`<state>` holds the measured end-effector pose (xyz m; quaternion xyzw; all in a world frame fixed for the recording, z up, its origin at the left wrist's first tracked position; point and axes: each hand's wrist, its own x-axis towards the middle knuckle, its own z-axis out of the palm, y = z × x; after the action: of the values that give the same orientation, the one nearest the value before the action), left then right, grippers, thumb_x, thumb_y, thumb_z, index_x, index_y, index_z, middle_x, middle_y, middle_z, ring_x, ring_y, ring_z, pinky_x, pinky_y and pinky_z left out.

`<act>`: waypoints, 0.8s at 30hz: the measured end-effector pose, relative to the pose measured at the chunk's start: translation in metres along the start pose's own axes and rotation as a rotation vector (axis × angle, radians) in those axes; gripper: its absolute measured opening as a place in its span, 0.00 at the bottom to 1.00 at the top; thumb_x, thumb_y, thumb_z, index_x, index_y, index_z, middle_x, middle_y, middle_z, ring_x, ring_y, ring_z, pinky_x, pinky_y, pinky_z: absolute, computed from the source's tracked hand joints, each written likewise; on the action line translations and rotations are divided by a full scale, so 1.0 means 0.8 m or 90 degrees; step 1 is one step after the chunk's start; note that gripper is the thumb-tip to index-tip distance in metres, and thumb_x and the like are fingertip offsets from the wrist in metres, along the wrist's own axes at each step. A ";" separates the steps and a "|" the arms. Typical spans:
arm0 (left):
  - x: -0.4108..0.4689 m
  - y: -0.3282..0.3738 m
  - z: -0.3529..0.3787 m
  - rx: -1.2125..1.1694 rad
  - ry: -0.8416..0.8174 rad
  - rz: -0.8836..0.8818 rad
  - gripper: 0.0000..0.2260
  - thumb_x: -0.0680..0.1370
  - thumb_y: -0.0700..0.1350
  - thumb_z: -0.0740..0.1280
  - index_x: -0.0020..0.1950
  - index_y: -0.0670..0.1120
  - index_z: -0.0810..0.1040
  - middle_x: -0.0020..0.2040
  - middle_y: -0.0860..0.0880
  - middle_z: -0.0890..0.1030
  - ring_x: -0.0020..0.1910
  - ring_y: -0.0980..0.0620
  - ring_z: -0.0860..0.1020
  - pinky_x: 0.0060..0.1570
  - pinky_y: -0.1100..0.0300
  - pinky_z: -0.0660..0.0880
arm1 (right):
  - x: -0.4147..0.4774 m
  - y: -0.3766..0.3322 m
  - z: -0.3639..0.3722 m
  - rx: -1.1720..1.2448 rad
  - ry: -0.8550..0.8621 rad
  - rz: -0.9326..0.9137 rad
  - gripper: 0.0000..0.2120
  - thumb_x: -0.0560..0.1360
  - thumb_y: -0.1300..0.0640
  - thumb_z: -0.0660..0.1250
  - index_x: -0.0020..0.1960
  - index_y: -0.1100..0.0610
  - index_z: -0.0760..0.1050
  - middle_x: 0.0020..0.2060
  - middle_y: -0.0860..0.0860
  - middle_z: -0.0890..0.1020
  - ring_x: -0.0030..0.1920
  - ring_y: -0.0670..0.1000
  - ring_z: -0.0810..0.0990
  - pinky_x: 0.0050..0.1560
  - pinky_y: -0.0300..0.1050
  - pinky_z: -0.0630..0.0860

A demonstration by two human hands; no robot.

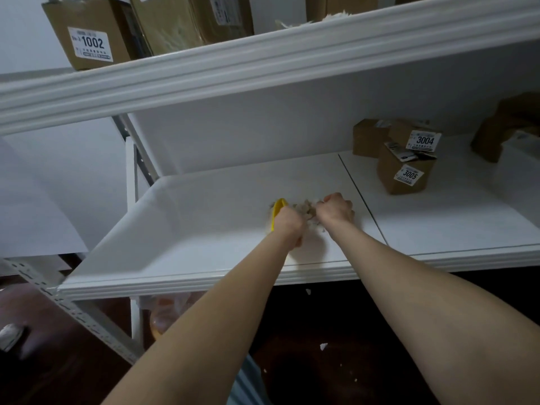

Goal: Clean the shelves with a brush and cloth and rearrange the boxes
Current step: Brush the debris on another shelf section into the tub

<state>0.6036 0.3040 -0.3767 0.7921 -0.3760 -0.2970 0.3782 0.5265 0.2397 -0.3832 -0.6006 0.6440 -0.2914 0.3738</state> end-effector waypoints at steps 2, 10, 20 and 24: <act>-0.002 0.011 0.000 0.002 -0.048 0.031 0.15 0.80 0.34 0.52 0.34 0.45 0.61 0.30 0.45 0.66 0.22 0.51 0.63 0.17 0.71 0.60 | 0.002 -0.001 -0.002 0.002 -0.003 0.005 0.18 0.78 0.55 0.60 0.67 0.58 0.69 0.66 0.61 0.67 0.65 0.62 0.69 0.65 0.49 0.69; 0.044 -0.007 -0.067 0.021 0.098 0.008 0.16 0.80 0.34 0.53 0.32 0.43 0.62 0.26 0.43 0.65 0.19 0.48 0.66 0.14 0.72 0.58 | 0.015 0.004 -0.015 -0.003 0.008 0.006 0.17 0.79 0.54 0.59 0.66 0.57 0.69 0.66 0.60 0.67 0.64 0.61 0.70 0.61 0.48 0.70; 0.018 0.010 -0.012 0.013 -0.020 0.091 0.14 0.82 0.42 0.53 0.40 0.39 0.72 0.33 0.34 0.74 0.25 0.44 0.76 0.22 0.63 0.68 | 0.018 0.003 0.001 -0.027 0.017 -0.004 0.19 0.79 0.52 0.60 0.67 0.58 0.70 0.66 0.61 0.68 0.64 0.62 0.70 0.63 0.48 0.69; 0.019 0.005 -0.032 0.060 0.065 0.072 0.17 0.81 0.39 0.53 0.69 0.37 0.66 0.64 0.34 0.74 0.59 0.35 0.76 0.57 0.45 0.75 | 0.015 -0.002 0.002 -0.025 0.044 -0.023 0.17 0.78 0.54 0.60 0.65 0.57 0.71 0.65 0.60 0.67 0.64 0.61 0.69 0.60 0.48 0.68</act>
<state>0.6296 0.2991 -0.3622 0.8004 -0.4139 -0.2166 0.3755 0.5288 0.2279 -0.3841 -0.6088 0.6511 -0.3058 0.3344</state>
